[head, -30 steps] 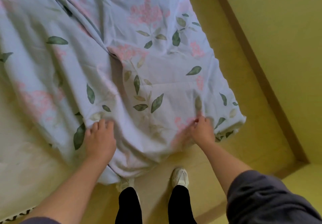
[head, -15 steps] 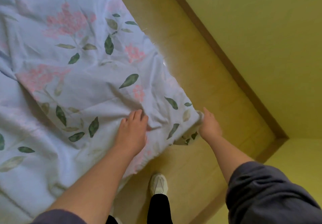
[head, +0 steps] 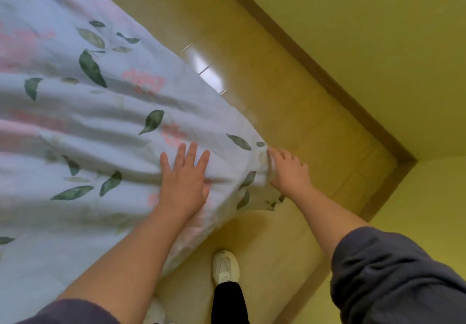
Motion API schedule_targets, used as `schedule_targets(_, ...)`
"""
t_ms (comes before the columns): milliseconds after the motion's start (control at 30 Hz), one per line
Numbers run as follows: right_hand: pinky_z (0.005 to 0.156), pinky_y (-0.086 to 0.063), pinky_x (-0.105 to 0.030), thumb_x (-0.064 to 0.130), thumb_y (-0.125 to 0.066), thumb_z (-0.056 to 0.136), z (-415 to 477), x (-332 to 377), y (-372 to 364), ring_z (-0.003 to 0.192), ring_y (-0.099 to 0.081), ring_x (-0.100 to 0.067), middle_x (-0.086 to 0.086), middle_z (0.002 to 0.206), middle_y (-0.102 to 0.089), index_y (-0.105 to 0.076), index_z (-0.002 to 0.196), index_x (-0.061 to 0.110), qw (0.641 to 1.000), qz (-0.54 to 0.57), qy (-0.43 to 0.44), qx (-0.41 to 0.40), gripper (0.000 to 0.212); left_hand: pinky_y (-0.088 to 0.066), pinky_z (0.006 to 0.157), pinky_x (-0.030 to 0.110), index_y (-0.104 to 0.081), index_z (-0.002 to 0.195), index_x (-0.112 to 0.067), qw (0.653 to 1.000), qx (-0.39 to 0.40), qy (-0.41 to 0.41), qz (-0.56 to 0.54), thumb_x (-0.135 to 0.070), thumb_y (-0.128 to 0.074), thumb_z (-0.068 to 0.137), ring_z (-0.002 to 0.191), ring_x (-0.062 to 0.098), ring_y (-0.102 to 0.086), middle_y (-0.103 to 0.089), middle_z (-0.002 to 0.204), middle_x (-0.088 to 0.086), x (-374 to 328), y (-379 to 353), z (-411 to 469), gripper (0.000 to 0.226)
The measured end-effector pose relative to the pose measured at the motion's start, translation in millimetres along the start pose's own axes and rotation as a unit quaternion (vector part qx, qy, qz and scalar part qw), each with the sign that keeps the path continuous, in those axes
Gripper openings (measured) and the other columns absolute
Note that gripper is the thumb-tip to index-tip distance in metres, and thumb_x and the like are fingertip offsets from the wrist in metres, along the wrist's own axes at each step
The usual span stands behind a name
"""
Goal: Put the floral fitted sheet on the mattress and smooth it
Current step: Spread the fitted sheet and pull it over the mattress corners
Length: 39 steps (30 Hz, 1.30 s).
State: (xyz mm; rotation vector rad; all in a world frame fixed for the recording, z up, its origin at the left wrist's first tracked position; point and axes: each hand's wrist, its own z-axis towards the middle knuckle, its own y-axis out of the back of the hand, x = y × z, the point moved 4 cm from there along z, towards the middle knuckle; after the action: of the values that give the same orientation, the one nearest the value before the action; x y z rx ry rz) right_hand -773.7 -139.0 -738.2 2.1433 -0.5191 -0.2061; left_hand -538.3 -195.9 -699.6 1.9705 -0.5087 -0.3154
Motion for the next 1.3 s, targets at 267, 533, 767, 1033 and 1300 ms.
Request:
schedule_targets(267,0.067,-0.035,-0.029,0.015,-0.048,0.09,-2,38,-26,0.072,-0.054,-0.024,-0.001,0.081,-0.061,-0.055,0.08,0.024,0.991,-0.1,0.081,0.022,0.015,-0.02,0.114,0.045,-0.014,0.149,-0.024,0.999,0.027,-0.02,-0.023,-0.035,-0.045,0.091,0.146,0.026,-0.005,-0.001,0.16,0.006,0,-10,5,0.066)
schedule_targets(533,0.078,-0.039,-0.033,0.021,-0.061,0.088,-7,38,-32,0.102,-0.057,-0.026,-0.003,0.112,-0.058,-0.054,0.118,0.022,0.995,-0.077,0.057,0.029,0.031,-0.007,0.115,0.053,0.002,0.152,-0.025,0.999,0.012,-0.043,0.001,-0.04,-0.039,0.094,0.147,0.029,0.008,0.01,0.16,0.007,-2,-18,-7,0.072)
schedule_targets(767,0.06,-0.036,-0.029,0.006,-0.05,0.085,-13,64,-25,0.082,-0.061,-0.026,-0.003,0.09,-0.064,-0.06,0.09,0.018,0.996,-0.048,0.06,-0.037,0.016,-0.01,0.114,0.057,-0.004,0.153,-0.025,0.999,-0.016,-0.036,0.015,-0.041,-0.044,0.091,0.147,0.029,0.005,0.006,0.16,0.009,30,-31,-41,0.074)
schedule_targets(1033,0.063,-0.042,-0.029,0.003,-0.05,0.088,-9,47,-9,0.074,-0.053,-0.025,-0.004,0.082,-0.056,-0.061,0.093,0.013,0.994,-0.112,-0.001,-0.012,0.016,-0.014,0.112,0.058,0.011,0.15,-0.032,0.999,0.041,-0.028,0.002,-0.049,-0.033,0.095,0.146,0.031,0.01,0.018,0.158,0.008,44,-59,-61,0.073)
schedule_targets(1300,0.116,-0.011,-0.055,0.009,-0.048,0.086,-64,107,-25,0.148,0.001,-0.03,-0.005,0.161,0.002,-0.003,0.152,0.027,0.979,-0.031,0.174,-0.102,0.082,-0.014,0.114,0.049,0.003,0.152,-0.027,0.997,0.066,0.014,0.029,-0.039,-0.041,0.094,0.148,0.023,0.0,0.006,0.161,0.003,95,-69,-114,0.074)
